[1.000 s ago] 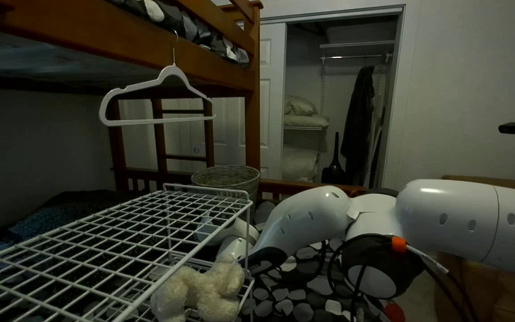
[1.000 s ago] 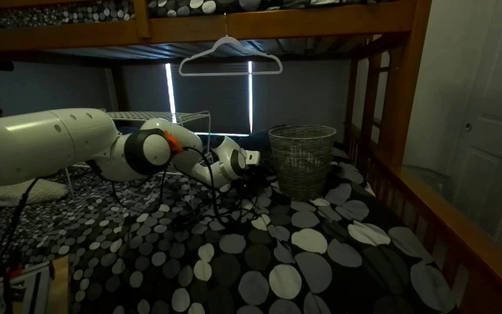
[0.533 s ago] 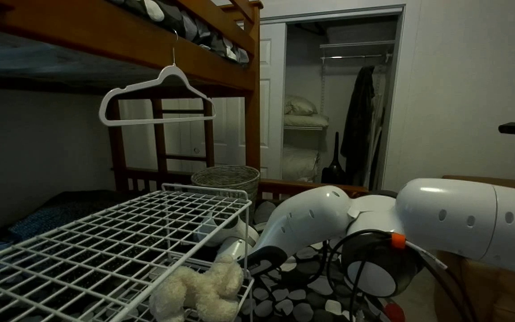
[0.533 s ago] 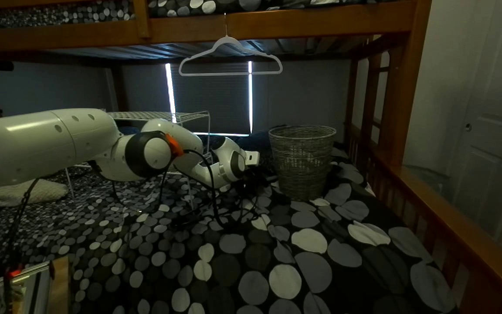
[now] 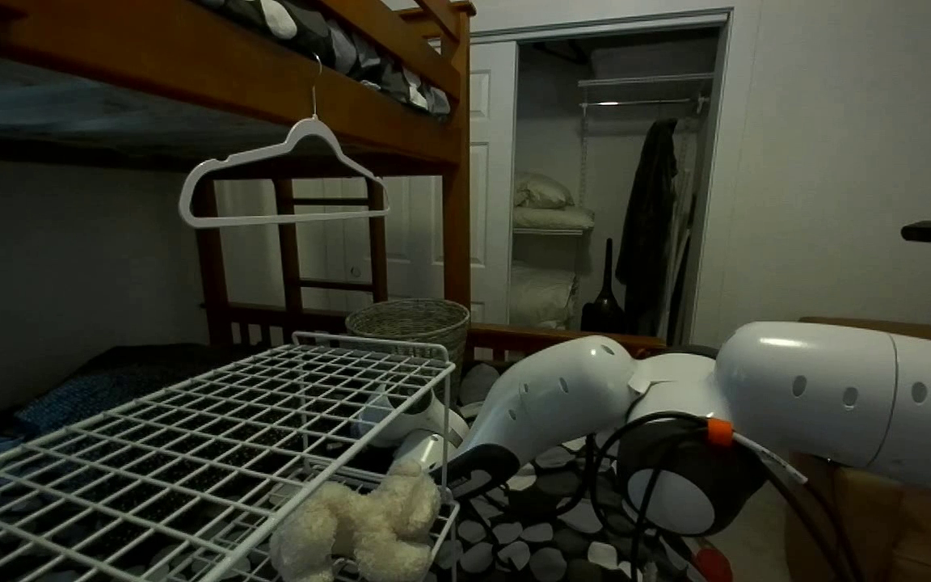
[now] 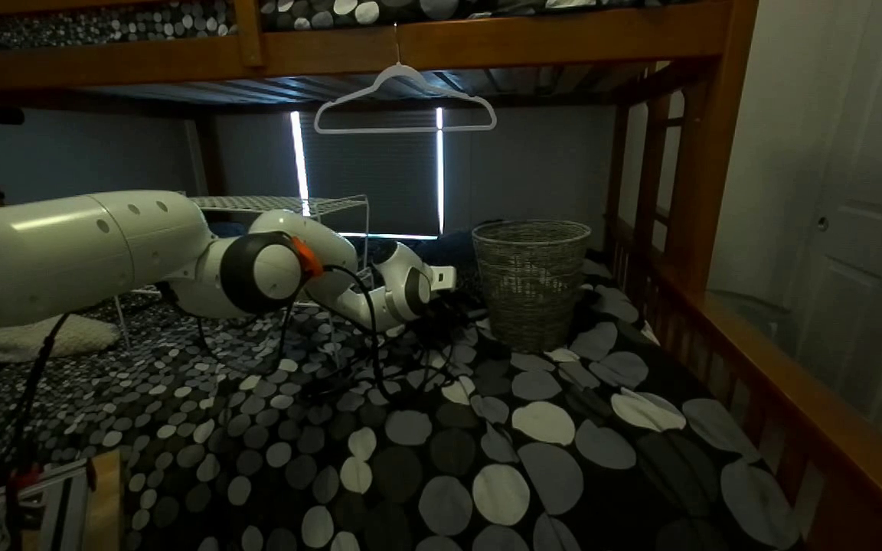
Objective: Pull the rolling brush backward on the bed
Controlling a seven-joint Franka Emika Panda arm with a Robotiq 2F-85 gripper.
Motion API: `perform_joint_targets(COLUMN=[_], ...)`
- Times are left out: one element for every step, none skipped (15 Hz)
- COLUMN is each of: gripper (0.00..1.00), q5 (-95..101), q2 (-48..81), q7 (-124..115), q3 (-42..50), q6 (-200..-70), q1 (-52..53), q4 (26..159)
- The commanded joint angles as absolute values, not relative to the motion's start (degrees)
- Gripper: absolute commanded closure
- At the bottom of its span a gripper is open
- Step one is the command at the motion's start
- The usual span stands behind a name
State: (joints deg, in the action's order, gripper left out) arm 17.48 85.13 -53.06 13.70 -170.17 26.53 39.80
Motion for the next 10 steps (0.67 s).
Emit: perform_joint_targets(gripper=[0.9,0.97,0.97,0.94,0.94,0.94,0.94,0.94,0.94,0.94], q5=[18.3,18.1,18.0,18.0,17.7,17.5,17.1,13.7,12.9,12.1], q2=[85.1,85.1,85.1,85.1,85.1,85.1,85.1,85.0,85.0,85.2], q7=[-51.3,-50.9,-50.7,-50.4,-50.0,-49.3,-48.4,-45.2,-43.5,-41.5], q3=[12.5,12.2,12.1,12.0,11.6,10.8,9.8,9.5,8.5,7.3], q6=[-169.9,-169.6,-169.2,-168.9,-168.1,-166.9,-165.3,-162.8,-160.1,-157.2], q1=[26.8,26.7,26.7,26.7,26.6,26.4,26.1,26.5,26.3,26.0], q4=[41.0,40.9,40.7,40.6,40.2,39.8,39.3,38.7,38.0,36.9])
